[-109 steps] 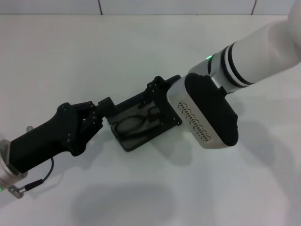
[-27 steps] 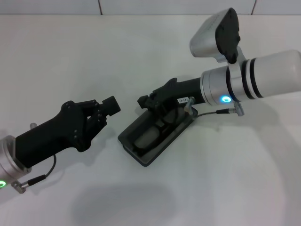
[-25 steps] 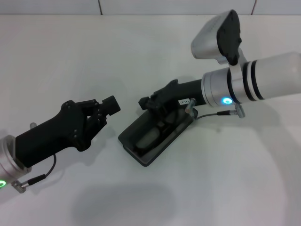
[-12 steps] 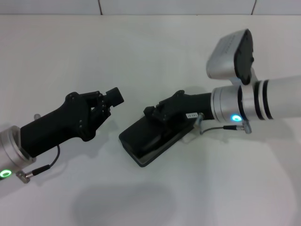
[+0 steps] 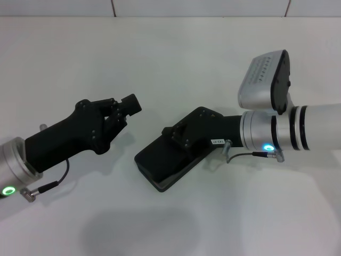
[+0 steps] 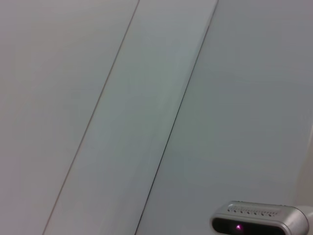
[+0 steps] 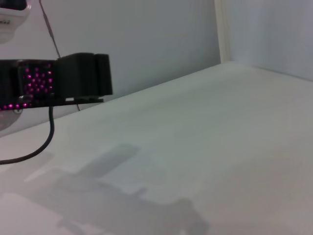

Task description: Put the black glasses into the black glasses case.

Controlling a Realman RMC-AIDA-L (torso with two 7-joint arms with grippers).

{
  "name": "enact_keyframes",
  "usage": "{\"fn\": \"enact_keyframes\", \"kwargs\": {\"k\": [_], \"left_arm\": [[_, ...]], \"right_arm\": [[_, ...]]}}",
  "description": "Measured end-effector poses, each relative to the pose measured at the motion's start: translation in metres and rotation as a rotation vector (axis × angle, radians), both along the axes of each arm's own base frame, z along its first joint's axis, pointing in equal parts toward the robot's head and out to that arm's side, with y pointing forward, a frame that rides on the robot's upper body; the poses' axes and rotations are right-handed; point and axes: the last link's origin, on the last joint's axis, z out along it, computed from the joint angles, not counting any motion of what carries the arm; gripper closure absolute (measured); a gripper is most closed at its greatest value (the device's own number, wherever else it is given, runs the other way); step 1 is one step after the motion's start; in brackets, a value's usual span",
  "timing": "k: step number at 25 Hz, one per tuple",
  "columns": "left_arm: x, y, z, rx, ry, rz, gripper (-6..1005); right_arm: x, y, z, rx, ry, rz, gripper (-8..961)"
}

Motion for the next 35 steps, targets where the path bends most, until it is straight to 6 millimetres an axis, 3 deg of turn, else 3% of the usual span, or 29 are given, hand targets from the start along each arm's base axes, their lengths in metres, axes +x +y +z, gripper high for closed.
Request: {"fn": "enact_keyframes", "kwargs": {"k": [11, 16, 22, 27, 32, 35], "left_arm": [[0.000, 0.001, 0.000, 0.002, 0.003, -0.001, 955], [-0.001, -0.001, 0.000, 0.002, 0.001, 0.004, 955], [-0.002, -0.004, 0.002, 0.008, -0.010, 0.007, 955], [-0.006, 0.000, 0.011, -0.024, -0.039, 0.047, 955], [-0.011, 0.001, 0.026, -0.101, -0.034, 0.070, 884], [-0.013, -0.013, 0.040, -0.137, 0.042, -0.020, 830]], "right_arm": [[0.011, -0.004, 0.000, 0.013, 0.004, -0.007, 839], [0.012, -0.011, 0.007, 0.041, 0.113, -0.014, 828], [0.012, -0.004, 0.036, 0.094, 0.301, -0.025, 815], [0.020, -0.001, 0.074, 0.140, 0.472, -0.028, 804], [0.036, -0.020, 0.111, 0.061, 0.498, 0.117, 793], [0.047, -0.038, 0.136, -0.059, 0.481, 0.228, 786]]}}
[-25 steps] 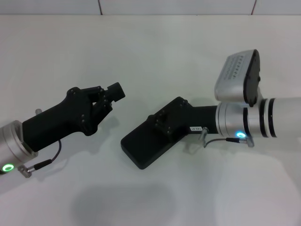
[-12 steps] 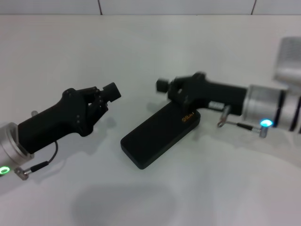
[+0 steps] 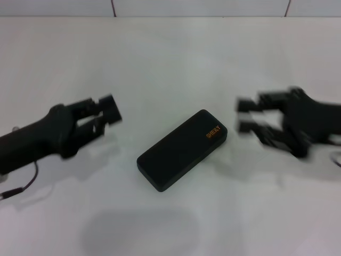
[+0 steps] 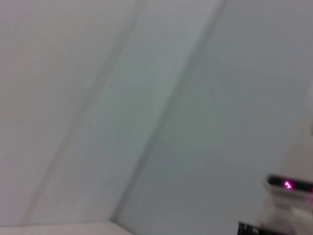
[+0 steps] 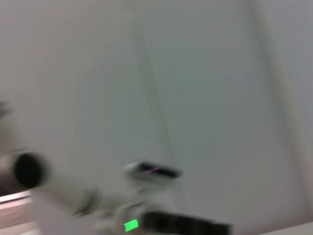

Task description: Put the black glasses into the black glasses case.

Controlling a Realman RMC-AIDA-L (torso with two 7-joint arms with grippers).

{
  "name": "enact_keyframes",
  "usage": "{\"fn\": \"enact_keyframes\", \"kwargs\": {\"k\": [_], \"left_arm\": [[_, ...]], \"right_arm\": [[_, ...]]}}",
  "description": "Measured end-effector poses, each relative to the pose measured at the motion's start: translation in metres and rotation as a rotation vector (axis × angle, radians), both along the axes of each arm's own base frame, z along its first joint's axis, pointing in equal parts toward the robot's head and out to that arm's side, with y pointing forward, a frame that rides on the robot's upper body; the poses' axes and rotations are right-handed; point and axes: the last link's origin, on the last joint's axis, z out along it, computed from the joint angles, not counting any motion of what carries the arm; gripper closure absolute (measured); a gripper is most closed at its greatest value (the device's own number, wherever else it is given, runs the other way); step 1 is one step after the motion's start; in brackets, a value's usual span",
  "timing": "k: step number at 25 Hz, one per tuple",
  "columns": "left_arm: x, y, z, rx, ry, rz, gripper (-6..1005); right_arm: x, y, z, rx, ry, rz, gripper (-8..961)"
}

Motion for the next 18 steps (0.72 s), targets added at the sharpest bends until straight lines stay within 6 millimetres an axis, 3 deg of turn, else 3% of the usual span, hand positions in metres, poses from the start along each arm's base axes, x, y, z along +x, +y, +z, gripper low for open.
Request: {"fn": "enact_keyframes", "kwargs": {"k": [2, 6, 10, 12, 14, 18], "left_arm": [[0.001, -0.004, 0.003, -0.019, 0.014, -0.031, 795], [-0.003, -0.021, 0.012, -0.057, 0.053, -0.088, 679], [-0.007, -0.029, 0.013, -0.047, 0.059, -0.080, 519], [-0.007, -0.029, 0.012, -0.046, 0.057, -0.081, 285], [-0.006, -0.027, 0.011, -0.045, 0.055, -0.087, 221], [-0.002, -0.024, 0.009, -0.046, 0.051, -0.098, 126]], "right_arm": [[0.009, -0.015, 0.018, -0.070, -0.011, 0.078, 594], [0.027, -0.033, 0.036, -0.104, 0.007, 0.089, 517], [0.036, -0.041, 0.036, -0.090, 0.018, 0.057, 441], [0.037, -0.042, 0.035, -0.089, 0.020, 0.051, 402], [0.037, -0.042, 0.033, -0.091, 0.019, 0.047, 364], [0.036, -0.041, 0.029, -0.088, 0.015, 0.043, 181]]}}
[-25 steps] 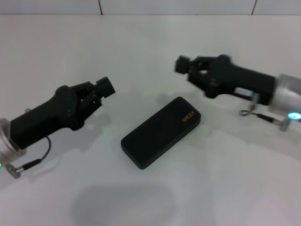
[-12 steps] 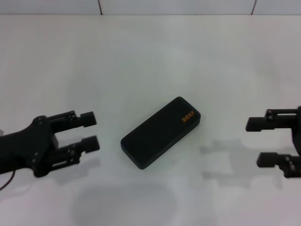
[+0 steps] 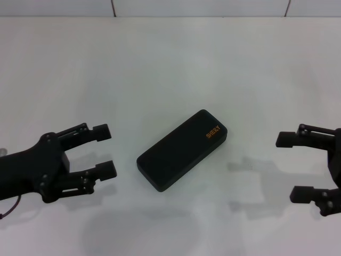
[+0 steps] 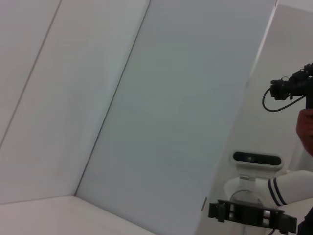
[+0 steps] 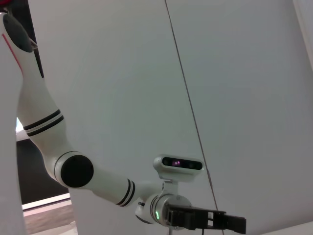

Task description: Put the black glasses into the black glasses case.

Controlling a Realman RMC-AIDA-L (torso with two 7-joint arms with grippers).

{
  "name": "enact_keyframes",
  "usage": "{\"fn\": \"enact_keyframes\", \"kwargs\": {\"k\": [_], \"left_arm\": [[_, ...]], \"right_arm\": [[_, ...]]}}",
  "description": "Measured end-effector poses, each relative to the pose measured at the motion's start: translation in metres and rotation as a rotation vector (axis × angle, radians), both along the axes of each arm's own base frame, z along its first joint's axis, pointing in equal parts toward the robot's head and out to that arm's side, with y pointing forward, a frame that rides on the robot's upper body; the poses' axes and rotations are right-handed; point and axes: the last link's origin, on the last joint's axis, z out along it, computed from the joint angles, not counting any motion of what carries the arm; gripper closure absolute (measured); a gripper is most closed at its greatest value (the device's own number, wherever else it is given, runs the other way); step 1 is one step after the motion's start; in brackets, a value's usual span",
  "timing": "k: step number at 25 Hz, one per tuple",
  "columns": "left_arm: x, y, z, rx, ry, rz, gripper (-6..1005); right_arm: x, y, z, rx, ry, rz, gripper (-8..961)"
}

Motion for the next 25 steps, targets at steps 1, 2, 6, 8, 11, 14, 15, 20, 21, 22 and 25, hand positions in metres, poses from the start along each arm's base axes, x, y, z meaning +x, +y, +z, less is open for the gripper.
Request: {"fn": "enact_keyframes", "kwargs": {"k": [1, 2, 6, 8, 11, 14, 15, 20, 21, 22, 25], "left_arm": [[0.001, 0.000, -0.001, -0.002, 0.000, -0.002, 127], [0.001, 0.001, -0.001, -0.003, 0.000, -0.003, 129], [0.004, 0.002, -0.007, -0.021, 0.002, -0.014, 132], [0.005, 0.002, -0.008, -0.024, 0.002, -0.015, 133], [0.005, 0.002, -0.009, -0.030, 0.004, -0.016, 134], [0.005, 0.001, -0.011, -0.040, 0.009, -0.017, 135], [0.005, 0.000, -0.011, -0.042, 0.010, -0.018, 136], [0.006, 0.000, -0.013, -0.048, 0.008, -0.019, 134], [0.006, 0.000, -0.013, -0.048, 0.008, -0.019, 134], [0.006, 0.000, -0.014, -0.048, 0.007, -0.020, 134], [0.007, 0.000, -0.015, -0.049, 0.006, -0.020, 134]], "right_arm": [[0.000, 0.000, -0.001, 0.002, 0.001, -0.002, 135], [-0.001, 0.000, -0.002, 0.004, 0.003, -0.004, 123], [-0.005, 0.000, -0.010, 0.006, 0.007, -0.001, 73], [-0.007, 0.000, -0.013, 0.008, 0.013, 0.010, 61], [-0.010, 0.000, -0.018, 0.018, 0.021, 0.020, 62], [-0.012, 0.001, -0.024, 0.032, 0.024, 0.020, 61], [-0.013, 0.001, -0.025, 0.036, 0.024, 0.020, 61], [-0.016, 0.002, -0.030, 0.049, 0.028, 0.019, 61], [-0.017, 0.002, -0.031, 0.050, 0.029, 0.020, 61], [-0.018, 0.002, -0.032, 0.052, 0.030, 0.022, 61], [-0.018, 0.004, -0.032, 0.065, 0.031, 0.024, 61]]}}
